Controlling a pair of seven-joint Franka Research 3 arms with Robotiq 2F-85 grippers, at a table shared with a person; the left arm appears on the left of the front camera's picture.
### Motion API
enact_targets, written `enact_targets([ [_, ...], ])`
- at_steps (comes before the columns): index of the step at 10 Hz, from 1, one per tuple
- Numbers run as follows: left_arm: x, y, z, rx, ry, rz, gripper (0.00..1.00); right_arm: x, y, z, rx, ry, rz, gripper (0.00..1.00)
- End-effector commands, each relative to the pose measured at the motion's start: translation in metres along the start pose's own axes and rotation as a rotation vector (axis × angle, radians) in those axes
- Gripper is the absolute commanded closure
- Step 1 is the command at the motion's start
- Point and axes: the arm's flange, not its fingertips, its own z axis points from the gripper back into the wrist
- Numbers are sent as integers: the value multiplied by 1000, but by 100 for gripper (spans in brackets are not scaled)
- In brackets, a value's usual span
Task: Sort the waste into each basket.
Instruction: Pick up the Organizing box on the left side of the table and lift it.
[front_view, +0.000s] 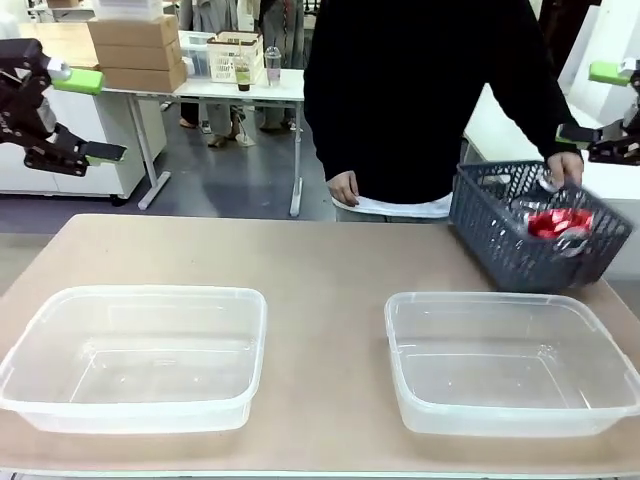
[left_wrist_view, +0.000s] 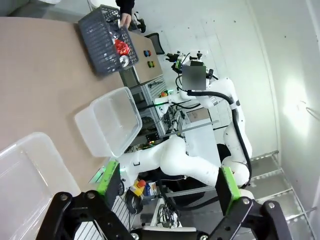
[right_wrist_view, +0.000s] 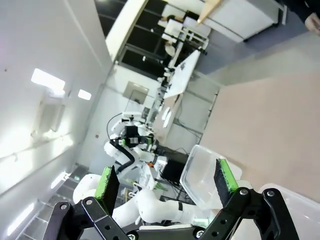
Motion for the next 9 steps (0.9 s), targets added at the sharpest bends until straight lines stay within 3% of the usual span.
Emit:
enact_targets([
  [1, 3, 0, 1, -22, -16, -30, 0, 5, 5, 4, 16, -32, 46, 0],
  [7, 0, -1, 3, 5, -11, -4, 0, 2, 8, 9, -8, -21, 15, 0],
  [8, 2, -9, -2, 174, 97, -15, 0, 0, 17, -21, -172, 54, -25, 0],
  [9, 1, -22, 6, 399, 189, 21, 0, -12, 29, -79, -315, 136, -22, 0],
])
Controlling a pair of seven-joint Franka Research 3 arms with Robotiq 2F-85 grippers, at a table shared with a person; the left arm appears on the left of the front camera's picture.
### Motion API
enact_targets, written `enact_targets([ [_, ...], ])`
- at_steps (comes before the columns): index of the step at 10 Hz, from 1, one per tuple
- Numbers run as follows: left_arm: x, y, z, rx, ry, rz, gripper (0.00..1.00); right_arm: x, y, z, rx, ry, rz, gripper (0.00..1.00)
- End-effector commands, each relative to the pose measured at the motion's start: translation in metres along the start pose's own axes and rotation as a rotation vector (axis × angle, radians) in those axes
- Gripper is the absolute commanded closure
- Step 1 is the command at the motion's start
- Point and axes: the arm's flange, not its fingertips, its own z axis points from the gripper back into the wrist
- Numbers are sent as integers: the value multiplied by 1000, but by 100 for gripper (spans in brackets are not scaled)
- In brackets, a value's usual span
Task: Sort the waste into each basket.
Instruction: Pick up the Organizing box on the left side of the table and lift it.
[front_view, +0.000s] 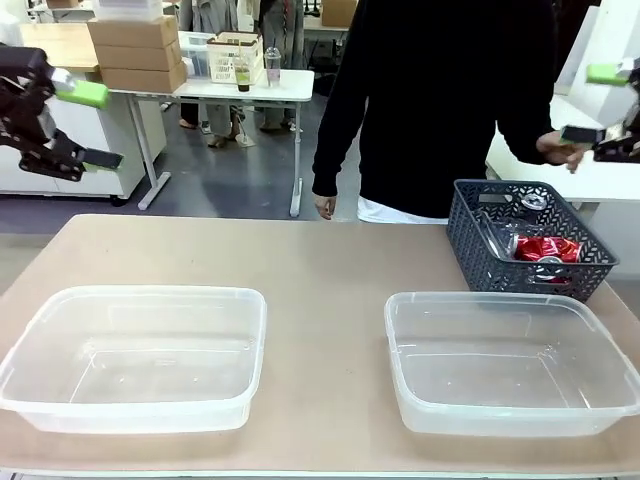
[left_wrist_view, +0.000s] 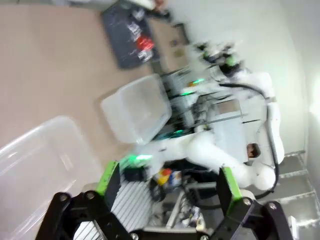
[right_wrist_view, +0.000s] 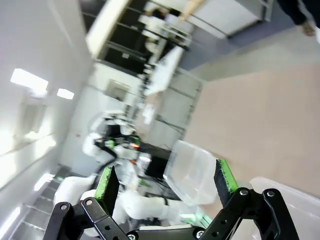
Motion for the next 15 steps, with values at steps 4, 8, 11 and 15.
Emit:
enact_targets([
  [4, -57, -12, 68, 870, 373, 216, 0, -92, 53, -238, -439, 433, 25, 0],
  [8, -78, 8, 64, 815, 411, 212, 0, -152, 57, -270, -403, 543, 55, 0],
  [11, -78, 8, 64, 815, 411, 212, 0, -142, 48, -270, -379, 576, 44, 0],
  [15, -115, 64, 22, 962, 193, 231, 0, -172, 45, -382, -786, 596, -181, 0],
])
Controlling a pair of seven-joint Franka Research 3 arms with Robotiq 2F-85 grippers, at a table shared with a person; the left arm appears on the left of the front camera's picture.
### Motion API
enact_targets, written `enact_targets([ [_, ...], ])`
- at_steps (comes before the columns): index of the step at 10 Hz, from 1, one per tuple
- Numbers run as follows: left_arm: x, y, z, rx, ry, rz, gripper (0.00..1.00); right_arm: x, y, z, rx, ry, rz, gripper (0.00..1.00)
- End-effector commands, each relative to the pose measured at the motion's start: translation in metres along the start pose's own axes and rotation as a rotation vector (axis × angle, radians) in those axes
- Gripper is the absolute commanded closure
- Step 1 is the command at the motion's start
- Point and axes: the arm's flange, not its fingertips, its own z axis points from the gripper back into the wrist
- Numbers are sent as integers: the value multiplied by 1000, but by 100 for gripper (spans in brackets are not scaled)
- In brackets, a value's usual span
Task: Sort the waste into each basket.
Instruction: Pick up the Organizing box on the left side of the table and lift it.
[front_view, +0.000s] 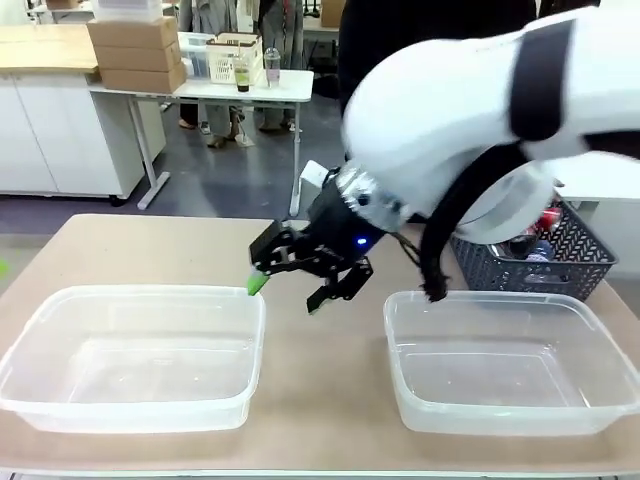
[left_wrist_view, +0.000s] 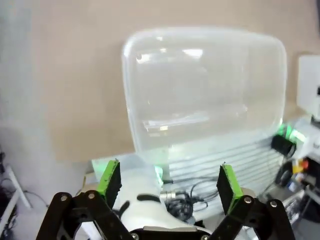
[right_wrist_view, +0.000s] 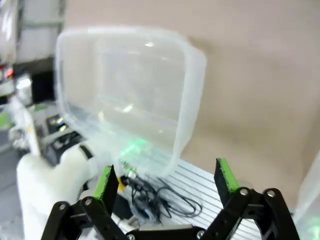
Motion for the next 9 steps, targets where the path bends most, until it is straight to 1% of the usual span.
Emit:
enact_targets([
  [1, -36, 7, -96, 52, -28, 102, 0, 28, 35, -28, -114, -4, -127, 0],
  [2, -41, 11, -125, 35, 12, 95, 0, 37, 38, -45, -191, -31, -190, 0],
  [3, -45, 17, -148, 216, 85, 137, 0, 44, 39, -61, -244, -7, -217, 0],
  [4, -49, 19, -166, 269, 154, 88, 0, 47, 43, -72, -277, 16, -201, 0],
  [6, -61, 18, -199, 211, 308, 47, 0, 49, 46, -80, -305, 37, -185, 0],
  [7, -67, 16, -209, 186, 346, 61, 0, 49, 44, -79, -289, 34, -172, 0],
  [8, 47, 14, -82, 218, 254, 61, 0, 40, 23, -78, -285, 26, -179, 0],
  [9, 47, 14, -82, 218, 254, 61, 0, 40, 23, -78, -285, 26, -179, 0],
])
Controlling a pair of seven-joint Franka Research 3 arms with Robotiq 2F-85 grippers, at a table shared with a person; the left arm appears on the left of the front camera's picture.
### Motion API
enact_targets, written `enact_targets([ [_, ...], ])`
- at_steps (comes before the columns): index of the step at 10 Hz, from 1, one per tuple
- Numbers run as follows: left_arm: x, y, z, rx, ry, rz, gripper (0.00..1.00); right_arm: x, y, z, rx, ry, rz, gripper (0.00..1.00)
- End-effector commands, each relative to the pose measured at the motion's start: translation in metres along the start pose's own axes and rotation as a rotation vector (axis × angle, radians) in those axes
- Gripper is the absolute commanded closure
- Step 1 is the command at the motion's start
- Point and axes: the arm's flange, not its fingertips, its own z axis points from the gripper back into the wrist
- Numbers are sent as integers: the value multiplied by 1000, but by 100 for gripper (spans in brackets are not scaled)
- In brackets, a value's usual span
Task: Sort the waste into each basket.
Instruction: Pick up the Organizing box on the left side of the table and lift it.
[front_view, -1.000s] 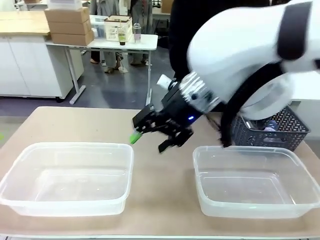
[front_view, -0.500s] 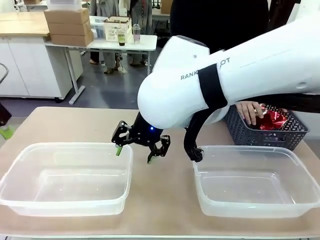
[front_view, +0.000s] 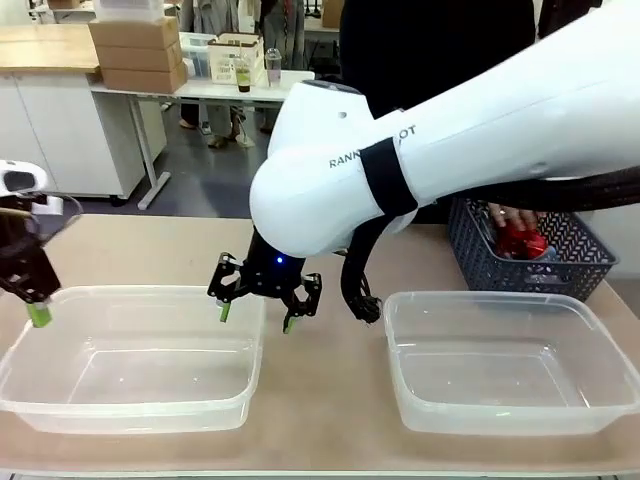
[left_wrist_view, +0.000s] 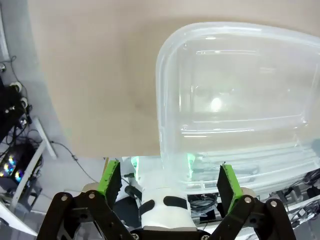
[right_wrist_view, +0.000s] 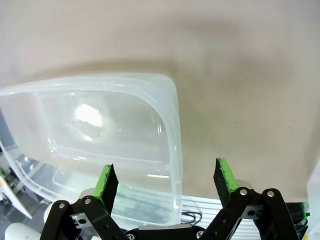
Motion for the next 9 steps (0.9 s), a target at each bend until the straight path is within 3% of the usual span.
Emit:
enact_targets([
  [1, -11, 8, 14, 11, -54, 26, 0, -3, -7, 1, 1, -13, -7, 0],
  [4, -8, 4, 14, -6, -49, 10, 0, 3, 2, -2, 30, -33, 22, 0],
  [5, 4, 4, -13, -19, 72, -16, 0, 11, -2, -9, 59, -6, 25, 0],
  [8, 19, 9, -75, 12, 182, 55, 0, 21, -2, -23, 57, 57, 1, 0],
  [9, 18, 11, -84, -1, 172, 58, 0, 21, -2, -22, 34, 64, -6, 0],
])
